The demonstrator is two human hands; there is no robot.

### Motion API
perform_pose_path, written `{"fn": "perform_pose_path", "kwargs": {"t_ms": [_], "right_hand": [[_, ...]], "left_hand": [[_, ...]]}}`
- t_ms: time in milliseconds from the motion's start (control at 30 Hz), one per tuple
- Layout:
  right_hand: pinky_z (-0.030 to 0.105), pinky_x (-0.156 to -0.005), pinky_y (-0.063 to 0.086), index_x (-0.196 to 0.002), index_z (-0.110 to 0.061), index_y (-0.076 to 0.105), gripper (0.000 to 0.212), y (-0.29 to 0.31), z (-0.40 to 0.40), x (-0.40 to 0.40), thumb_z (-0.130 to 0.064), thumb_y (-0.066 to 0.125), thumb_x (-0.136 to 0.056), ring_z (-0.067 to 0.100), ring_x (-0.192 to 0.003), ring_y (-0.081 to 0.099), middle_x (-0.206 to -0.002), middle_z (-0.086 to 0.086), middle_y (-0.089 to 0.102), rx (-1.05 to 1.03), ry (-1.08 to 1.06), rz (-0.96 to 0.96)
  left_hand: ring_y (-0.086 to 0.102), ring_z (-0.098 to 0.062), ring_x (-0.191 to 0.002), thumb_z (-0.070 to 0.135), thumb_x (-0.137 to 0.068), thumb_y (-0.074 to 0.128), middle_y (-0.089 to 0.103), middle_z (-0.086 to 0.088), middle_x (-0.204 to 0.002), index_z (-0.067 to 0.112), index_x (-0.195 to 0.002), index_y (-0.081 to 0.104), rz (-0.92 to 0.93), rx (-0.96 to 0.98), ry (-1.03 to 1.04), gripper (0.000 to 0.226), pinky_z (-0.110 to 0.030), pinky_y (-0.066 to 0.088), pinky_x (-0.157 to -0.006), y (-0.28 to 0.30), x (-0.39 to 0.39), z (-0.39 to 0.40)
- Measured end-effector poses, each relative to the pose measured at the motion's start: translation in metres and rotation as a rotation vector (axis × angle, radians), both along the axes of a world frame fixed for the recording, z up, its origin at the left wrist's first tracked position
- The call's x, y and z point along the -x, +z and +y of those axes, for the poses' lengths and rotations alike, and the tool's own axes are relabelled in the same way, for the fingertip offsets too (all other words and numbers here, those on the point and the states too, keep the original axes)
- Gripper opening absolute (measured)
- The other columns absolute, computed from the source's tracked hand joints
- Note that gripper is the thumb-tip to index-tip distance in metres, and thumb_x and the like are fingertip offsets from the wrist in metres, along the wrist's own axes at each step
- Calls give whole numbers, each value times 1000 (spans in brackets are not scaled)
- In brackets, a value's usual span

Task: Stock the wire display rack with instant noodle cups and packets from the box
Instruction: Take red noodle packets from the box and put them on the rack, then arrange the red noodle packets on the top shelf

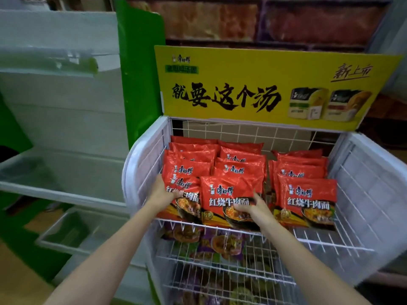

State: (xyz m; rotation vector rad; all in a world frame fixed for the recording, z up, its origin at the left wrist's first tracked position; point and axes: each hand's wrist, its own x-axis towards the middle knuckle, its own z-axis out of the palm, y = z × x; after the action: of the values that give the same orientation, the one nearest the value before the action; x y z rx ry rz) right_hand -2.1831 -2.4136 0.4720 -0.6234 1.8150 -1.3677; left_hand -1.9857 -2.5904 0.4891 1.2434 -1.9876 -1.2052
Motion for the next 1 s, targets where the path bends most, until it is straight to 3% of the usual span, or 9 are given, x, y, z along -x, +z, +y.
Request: {"fn": "perform_pose_path", "kwargs": {"t_ms": [133,333,400,600,700,833,933,1000], "right_hand": [[38,-106,29,-140,-17,39,78,-5,6,-1,-19,78,-73,21,-122,45,-131,-1,51,28,-46,4],[42,-110,25,-140,-17,38,80,-9,2,-2,-19,79,-71,21,-125,43,-127,-5,51,27,-96,44],[44,-111,25,-141,-17,36,83,-10,2,-4,-22,79,-71,25,-129,43,-135,0,51,17,-102,80],[44,-112,26,-145,-17,21,88,-12,3,-10,-24,76,-77,27,-136,32,-145,5,35,-55,-125,338],[45,-116,17,-150,-15,5,104,-8,0,-10,-24,78,-75,27,-143,14,-152,8,13,-124,-125,491],[46,-118,9,-149,-17,-16,120,9,-11,-7,-29,78,-75,26,-144,1,-155,8,-1,-163,-75,620],[48,-118,12,-151,-17,-9,108,23,-26,-3,-49,67,-80,26,-145,2,-157,6,-1,-107,-123,701],[48,-116,17,-151,-17,10,88,34,-38,-1,-50,59,-85,25,-143,13,-154,6,13,-52,-170,788]], "left_hand": [[51,-24,-119,22,-74,79,54,-3,-125,11,-133,35,30,18,55,74,-44,40,-102,-21,-8,-1],[45,-28,-127,33,-78,74,45,-7,-138,17,-140,25,-31,80,104,81,-52,38,-104,-33,-11,-3],[40,-29,-132,34,-78,74,39,-7,-144,19,-145,17,-35,91,104,89,-54,35,-106,-34,-10,-3],[23,-28,-141,28,-78,75,19,-7,-155,24,-150,4,-24,124,92,100,-53,25,-113,-33,-10,-3],[15,-30,-142,20,-79,74,6,-9,-154,28,-149,-2,-38,113,49,103,-51,20,-114,-26,-7,-1],[17,-32,-137,6,-72,73,7,-10,-147,25,-147,5,-161,229,-19,103,-43,27,-112,-5,10,-6],[15,-29,-137,10,-75,70,8,-10,-147,17,-145,14,-180,356,-41,90,-38,24,-113,11,28,-7],[13,-28,-139,10,-78,67,8,-11,-147,12,-144,20,-152,395,-37,81,-36,18,-115,19,38,-8]]}}
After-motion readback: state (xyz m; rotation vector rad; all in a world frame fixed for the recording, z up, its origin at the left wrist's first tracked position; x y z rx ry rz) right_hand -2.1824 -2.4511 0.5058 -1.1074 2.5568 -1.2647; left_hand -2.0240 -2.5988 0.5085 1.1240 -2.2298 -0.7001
